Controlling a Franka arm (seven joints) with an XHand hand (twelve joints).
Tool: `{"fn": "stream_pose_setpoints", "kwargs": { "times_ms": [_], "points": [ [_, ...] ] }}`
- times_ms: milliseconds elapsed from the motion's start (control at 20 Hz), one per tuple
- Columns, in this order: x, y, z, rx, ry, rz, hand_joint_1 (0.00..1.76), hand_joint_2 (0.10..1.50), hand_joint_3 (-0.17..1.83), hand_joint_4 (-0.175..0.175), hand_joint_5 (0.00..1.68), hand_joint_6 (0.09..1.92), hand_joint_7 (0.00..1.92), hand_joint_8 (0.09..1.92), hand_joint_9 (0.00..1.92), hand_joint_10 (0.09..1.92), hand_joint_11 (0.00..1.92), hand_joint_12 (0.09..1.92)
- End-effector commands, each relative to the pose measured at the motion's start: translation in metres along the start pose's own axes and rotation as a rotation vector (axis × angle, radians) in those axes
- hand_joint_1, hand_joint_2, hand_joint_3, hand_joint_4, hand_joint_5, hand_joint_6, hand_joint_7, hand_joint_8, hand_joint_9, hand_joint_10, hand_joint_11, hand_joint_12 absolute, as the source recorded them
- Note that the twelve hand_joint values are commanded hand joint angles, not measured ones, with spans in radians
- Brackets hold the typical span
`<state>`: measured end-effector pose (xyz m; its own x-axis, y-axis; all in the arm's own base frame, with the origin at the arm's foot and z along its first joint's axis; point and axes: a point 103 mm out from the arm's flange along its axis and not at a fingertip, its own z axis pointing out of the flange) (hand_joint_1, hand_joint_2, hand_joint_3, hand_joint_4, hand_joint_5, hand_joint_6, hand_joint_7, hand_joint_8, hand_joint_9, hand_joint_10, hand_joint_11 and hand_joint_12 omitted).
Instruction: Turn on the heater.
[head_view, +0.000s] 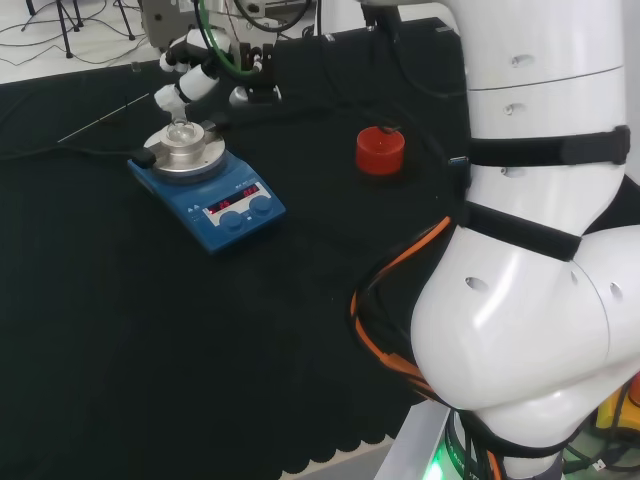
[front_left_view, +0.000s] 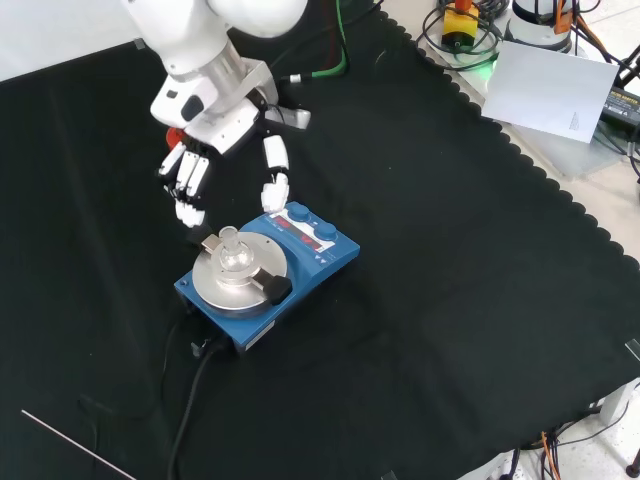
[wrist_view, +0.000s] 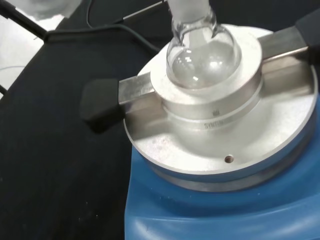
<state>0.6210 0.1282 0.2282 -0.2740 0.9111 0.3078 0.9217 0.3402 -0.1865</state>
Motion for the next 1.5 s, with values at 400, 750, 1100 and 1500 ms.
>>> {"fn": "stream_pose_setpoints", "kwargs": {
  "times_ms": [400, 750, 1100, 1500],
  "points": [
    [-0.012, -0.048, -0.021, -0.032, -0.026, 0.088, 0.77, 0.73, 0.45, -0.005, 0.43, 0.20, 0.32, 0.65, 0.53, 0.67, 0.11, 1.37],
    [-0.009, -0.085, -0.023, 0.006, -0.098, 0.129, 0.87, 0.68, 0.63, -0.008, 0.43, 0.12, 0.40, 0.65, 0.63, 0.66, 0.29, 1.36],
    [-0.005, -0.124, -0.013, 0.104, -0.229, 0.161, 1.01, 0.67, 0.73, -0.010, 0.44, 0.09, 0.81, 0.64, 0.98, 0.53, 0.64, 1.27],
    [0.001, -0.150, 0.004, 0.199, -0.343, 0.183, 1.21, 0.63, 0.81, -0.041, 0.39, 0.09, 1.40, 1.22, 1.56, 0.93, 1.58, 0.97]
  ]
}}
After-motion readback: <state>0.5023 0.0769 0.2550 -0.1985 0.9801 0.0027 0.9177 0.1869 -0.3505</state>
